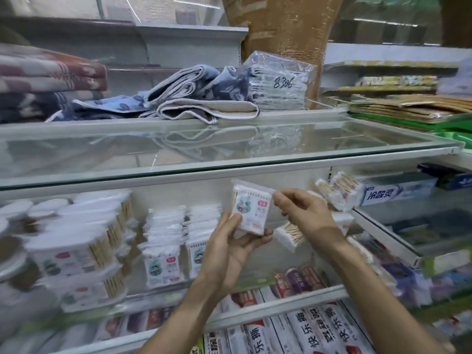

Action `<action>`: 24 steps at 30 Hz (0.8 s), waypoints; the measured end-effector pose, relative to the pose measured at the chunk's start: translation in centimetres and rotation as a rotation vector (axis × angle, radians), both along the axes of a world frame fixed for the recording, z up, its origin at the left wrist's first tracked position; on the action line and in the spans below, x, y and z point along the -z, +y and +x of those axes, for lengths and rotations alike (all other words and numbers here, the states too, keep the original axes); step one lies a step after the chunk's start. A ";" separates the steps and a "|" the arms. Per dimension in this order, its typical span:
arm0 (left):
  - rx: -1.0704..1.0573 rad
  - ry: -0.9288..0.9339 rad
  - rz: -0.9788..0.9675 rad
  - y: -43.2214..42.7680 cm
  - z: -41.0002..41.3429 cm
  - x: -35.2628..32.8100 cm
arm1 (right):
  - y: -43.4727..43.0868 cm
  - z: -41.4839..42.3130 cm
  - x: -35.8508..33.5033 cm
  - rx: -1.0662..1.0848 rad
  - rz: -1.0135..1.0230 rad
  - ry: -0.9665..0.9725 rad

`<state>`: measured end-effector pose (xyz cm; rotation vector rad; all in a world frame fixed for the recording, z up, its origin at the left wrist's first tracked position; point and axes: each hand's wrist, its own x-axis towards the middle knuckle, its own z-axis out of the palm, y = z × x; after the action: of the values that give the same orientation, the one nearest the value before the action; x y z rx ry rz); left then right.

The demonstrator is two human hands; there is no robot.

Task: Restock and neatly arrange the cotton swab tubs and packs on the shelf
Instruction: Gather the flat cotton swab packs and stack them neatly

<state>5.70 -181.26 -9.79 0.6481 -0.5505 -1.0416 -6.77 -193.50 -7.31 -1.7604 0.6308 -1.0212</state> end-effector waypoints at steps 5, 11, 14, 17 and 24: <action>-0.036 -0.086 0.030 1.2 1.1 0.0 | 1.1 2.4 0.1 -0.136 0.011 -0.026; -0.312 -0.417 0.142 4.2 3.5 0.6 | 1.7 6.0 -0.7 -0.223 0.046 -0.060; -0.432 -0.429 0.197 6.8 5.1 0.7 | 2.1 9.8 -1.3 -0.199 0.039 -0.062; -0.469 -0.496 0.274 9.2 6.4 0.5 | 2.7 13.9 -1.6 -0.198 0.004 -0.005; -0.490 -0.502 0.317 12.1 7.8 -0.2 | 4.8 20.4 -1.7 -0.041 -0.224 0.227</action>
<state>13.54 -169.21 -9.59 1.2726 -0.6194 -0.4979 13.65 -188.71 -5.65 -2.0979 0.6370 -0.8978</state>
